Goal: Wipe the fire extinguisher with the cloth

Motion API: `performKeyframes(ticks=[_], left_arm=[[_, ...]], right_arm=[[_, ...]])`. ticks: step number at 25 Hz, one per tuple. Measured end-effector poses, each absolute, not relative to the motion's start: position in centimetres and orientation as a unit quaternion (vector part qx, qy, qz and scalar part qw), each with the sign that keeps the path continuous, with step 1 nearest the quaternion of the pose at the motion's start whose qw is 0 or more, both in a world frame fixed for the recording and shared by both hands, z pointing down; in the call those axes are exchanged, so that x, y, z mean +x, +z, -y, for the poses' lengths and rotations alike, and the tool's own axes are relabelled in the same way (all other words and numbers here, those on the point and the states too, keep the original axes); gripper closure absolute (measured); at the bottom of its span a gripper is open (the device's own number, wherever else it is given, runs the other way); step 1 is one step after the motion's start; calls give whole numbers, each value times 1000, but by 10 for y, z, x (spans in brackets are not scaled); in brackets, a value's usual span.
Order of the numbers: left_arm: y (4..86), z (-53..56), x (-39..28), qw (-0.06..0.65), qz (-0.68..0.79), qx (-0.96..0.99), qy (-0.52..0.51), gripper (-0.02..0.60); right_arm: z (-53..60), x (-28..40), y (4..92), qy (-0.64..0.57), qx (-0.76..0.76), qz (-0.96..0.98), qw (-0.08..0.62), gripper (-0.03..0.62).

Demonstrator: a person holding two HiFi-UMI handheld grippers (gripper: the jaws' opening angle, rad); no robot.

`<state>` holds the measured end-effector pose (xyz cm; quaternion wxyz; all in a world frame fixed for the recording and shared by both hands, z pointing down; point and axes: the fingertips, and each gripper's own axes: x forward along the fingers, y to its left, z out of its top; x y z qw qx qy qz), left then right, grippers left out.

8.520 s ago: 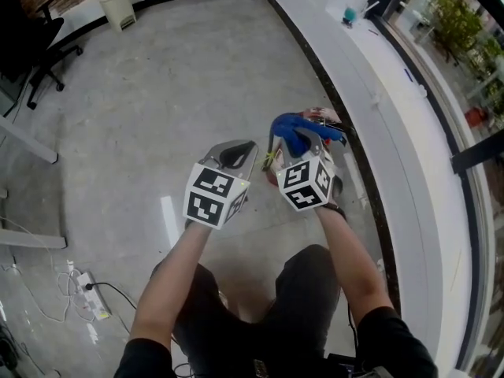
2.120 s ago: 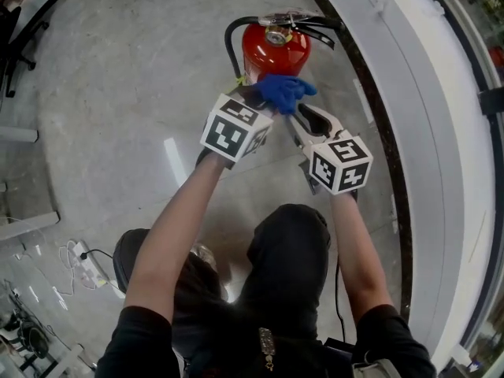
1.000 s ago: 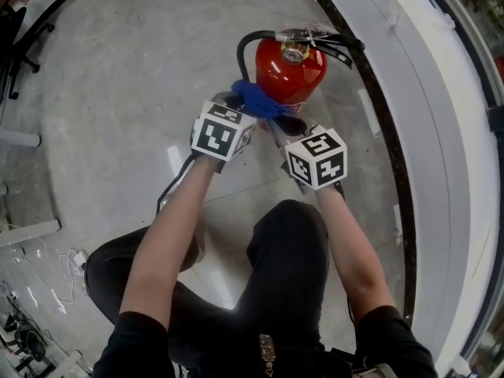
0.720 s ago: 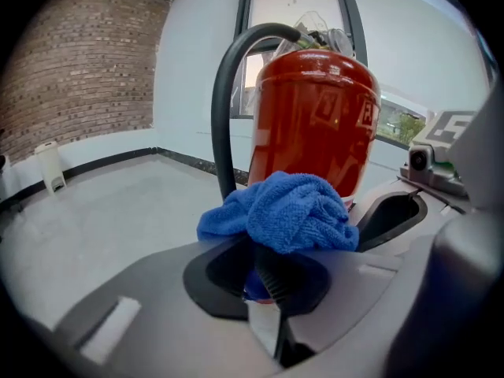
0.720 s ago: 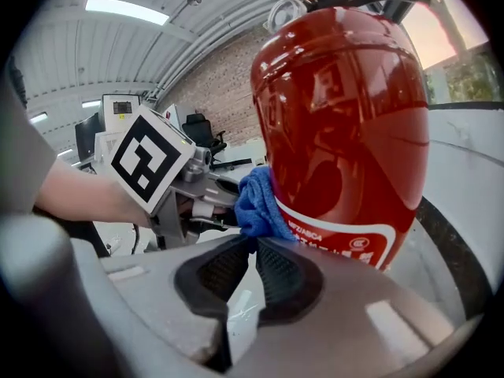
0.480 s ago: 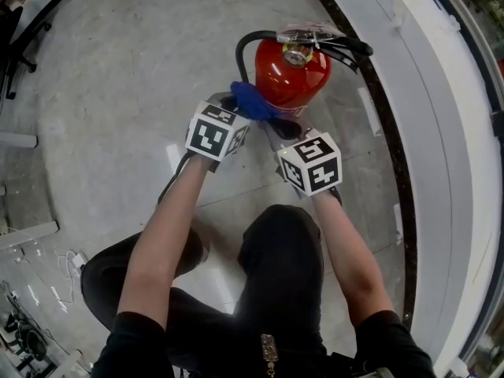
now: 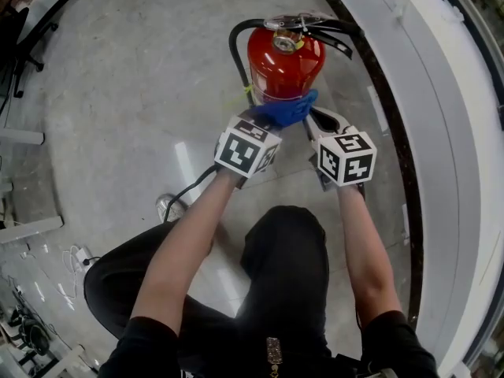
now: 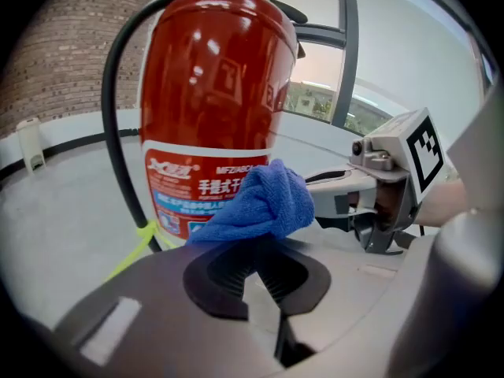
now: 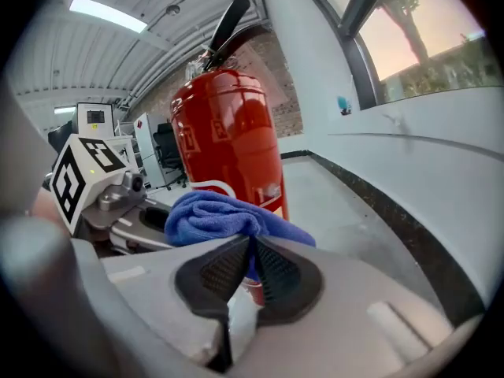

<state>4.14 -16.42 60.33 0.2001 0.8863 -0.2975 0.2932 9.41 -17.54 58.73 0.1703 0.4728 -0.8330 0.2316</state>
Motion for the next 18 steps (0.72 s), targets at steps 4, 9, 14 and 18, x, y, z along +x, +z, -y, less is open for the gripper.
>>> performKeyframes(ticks=[4,9,14,18], left_arm=[[604,162,67,219,303,887,272,566],[613,164,84,226,306,887,262,566],[634,162,72,227,313,875,290,566],[643,162,54,227,321,869,302,566]], right_arm=[[192,112,584,221,482,830,173,572],[208,122,594,218,490,825,178,574],[198,115,619,235,481,821,200,575],[187,105,633,246,473,818,215,577]])
